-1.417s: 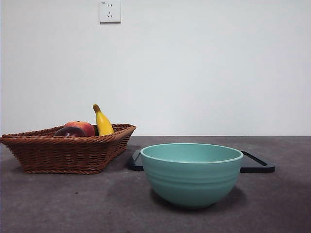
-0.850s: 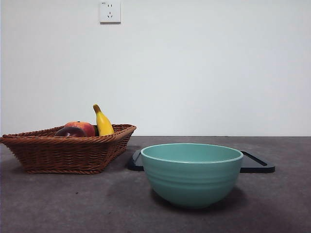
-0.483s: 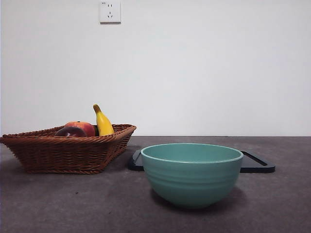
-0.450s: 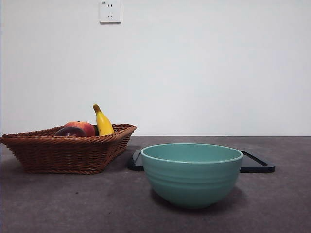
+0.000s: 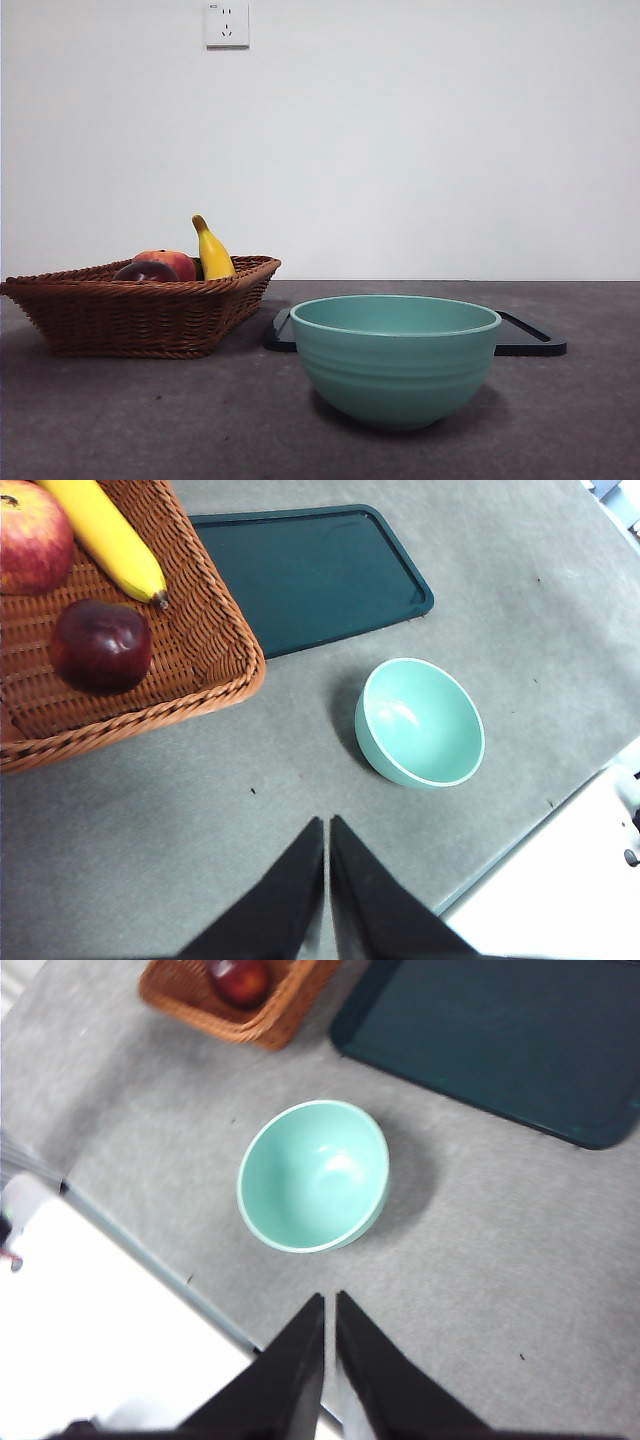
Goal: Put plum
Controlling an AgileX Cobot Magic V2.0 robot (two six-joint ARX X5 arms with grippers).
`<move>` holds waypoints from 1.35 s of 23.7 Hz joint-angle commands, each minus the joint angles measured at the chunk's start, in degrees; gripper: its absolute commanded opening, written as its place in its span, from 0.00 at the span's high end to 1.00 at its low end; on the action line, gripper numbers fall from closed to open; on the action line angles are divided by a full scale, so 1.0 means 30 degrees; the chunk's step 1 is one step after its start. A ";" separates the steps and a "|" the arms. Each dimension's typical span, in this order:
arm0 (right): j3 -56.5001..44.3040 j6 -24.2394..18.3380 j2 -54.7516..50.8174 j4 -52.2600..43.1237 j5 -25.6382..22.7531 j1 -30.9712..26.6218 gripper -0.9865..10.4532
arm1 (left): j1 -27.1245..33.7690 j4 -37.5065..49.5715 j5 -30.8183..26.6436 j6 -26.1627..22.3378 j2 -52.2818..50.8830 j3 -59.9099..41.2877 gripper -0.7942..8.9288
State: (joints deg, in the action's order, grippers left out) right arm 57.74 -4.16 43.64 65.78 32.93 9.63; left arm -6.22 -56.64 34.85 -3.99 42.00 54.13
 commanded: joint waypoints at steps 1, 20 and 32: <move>0.0401 -0.0415 0.0168 -0.0058 0.0000 0.0233 0.91 | -0.0066 0.0146 0.0102 -0.0401 0.0102 0.0364 0.91; 0.0401 -0.0248 0.0160 -0.0146 0.0007 0.0233 0.58 | -0.0066 0.1158 -0.0066 0.0226 0.0313 0.0372 0.44; 0.0401 -0.0109 0.0160 -0.0204 0.0015 0.0233 0.58 | -0.1013 0.3024 -0.3198 0.0692 0.4138 0.1821 0.45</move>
State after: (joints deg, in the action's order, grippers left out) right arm 57.74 -4.64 43.70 65.54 32.86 10.13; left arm -8.95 -48.38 25.78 -2.04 53.30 57.78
